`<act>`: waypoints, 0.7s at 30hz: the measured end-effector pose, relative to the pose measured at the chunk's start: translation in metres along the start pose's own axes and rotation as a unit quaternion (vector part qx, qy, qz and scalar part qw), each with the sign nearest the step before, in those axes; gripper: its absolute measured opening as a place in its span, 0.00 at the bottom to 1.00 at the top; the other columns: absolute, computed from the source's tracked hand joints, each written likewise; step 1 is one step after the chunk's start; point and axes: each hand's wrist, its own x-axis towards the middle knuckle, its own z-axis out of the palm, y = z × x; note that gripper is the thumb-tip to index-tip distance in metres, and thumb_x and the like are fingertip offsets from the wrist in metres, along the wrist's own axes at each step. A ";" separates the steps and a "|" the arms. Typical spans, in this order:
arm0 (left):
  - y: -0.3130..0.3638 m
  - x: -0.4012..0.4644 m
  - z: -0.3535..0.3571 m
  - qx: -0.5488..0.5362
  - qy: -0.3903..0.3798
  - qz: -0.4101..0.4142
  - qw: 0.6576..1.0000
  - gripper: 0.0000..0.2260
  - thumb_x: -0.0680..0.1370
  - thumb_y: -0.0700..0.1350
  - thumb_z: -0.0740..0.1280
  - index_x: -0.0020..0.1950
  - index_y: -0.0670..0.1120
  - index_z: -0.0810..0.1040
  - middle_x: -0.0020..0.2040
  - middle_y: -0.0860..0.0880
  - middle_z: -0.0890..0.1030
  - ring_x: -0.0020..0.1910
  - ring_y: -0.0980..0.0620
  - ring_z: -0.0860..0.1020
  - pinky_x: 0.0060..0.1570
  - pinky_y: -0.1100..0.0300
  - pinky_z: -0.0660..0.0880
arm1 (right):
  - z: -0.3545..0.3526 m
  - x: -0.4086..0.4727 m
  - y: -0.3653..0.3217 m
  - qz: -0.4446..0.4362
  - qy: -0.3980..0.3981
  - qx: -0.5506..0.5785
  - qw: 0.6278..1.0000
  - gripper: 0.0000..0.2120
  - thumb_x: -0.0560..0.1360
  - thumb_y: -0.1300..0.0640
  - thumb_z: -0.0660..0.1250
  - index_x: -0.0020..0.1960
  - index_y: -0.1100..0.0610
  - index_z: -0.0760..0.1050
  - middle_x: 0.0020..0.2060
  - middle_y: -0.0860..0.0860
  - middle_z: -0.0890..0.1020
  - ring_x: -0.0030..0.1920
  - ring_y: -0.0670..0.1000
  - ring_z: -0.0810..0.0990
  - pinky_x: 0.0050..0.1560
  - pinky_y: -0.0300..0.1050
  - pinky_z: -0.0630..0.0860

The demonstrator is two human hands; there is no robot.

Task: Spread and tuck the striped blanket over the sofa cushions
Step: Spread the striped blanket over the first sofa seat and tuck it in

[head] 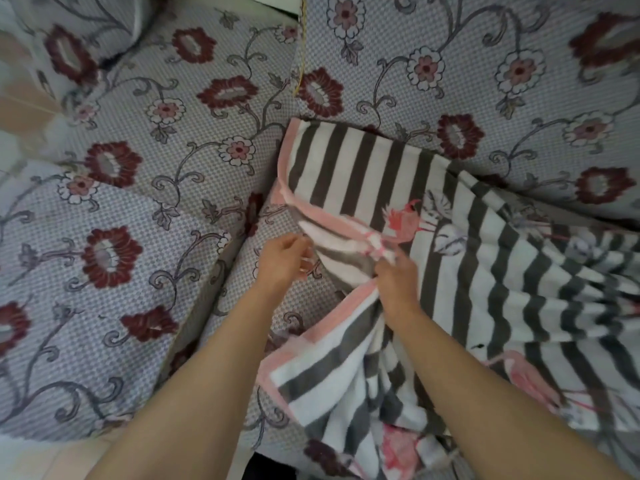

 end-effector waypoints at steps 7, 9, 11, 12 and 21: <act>-0.025 0.070 0.016 0.224 0.042 0.001 0.974 0.15 0.76 0.39 0.63 0.63 0.43 0.75 0.59 0.39 0.79 0.55 0.39 0.79 0.56 0.46 0.77 | -0.058 0.056 -0.008 0.042 0.238 0.163 0.957 0.13 0.73 0.60 0.66 0.55 0.49 0.77 0.54 0.56 0.81 0.52 0.56 0.79 0.60 0.55 0.76; -0.020 0.088 0.028 0.274 0.038 0.040 0.960 0.22 0.76 0.38 0.63 0.71 0.43 0.68 0.68 0.40 0.72 0.64 0.40 0.73 0.62 0.49 0.73 | -0.062 0.065 -0.003 0.036 0.228 0.171 0.958 0.13 0.72 0.59 0.67 0.54 0.48 0.77 0.56 0.59 0.80 0.52 0.55 0.79 0.62 0.58 0.74; -0.012 0.110 0.040 0.335 0.051 0.096 0.936 0.27 0.74 0.35 0.63 0.73 0.42 0.63 0.72 0.40 0.64 0.68 0.40 0.67 0.64 0.51 0.69 | -0.062 0.074 0.001 0.047 0.210 0.198 0.956 0.16 0.73 0.61 0.67 0.60 0.51 0.76 0.56 0.57 0.80 0.53 0.54 0.79 0.63 0.55 0.74; -0.008 0.117 0.042 0.367 0.061 0.127 0.920 0.28 0.73 0.33 0.63 0.72 0.42 0.64 0.71 0.40 0.62 0.68 0.39 0.66 0.64 0.50 0.68 | -0.062 0.076 0.002 0.055 0.196 0.211 0.956 0.17 0.73 0.62 0.67 0.61 0.51 0.76 0.56 0.56 0.81 0.54 0.55 0.79 0.63 0.54 0.74; 0.002 0.169 0.029 0.701 0.087 0.280 0.650 0.09 0.75 0.38 0.62 0.54 0.44 0.76 0.54 0.42 0.76 0.55 0.39 0.74 0.56 0.44 0.70 | -0.060 0.090 0.008 0.127 0.045 0.299 0.945 0.12 0.72 0.66 0.64 0.53 0.59 0.79 0.39 0.56 0.84 0.42 0.57 0.82 0.51 0.55 0.79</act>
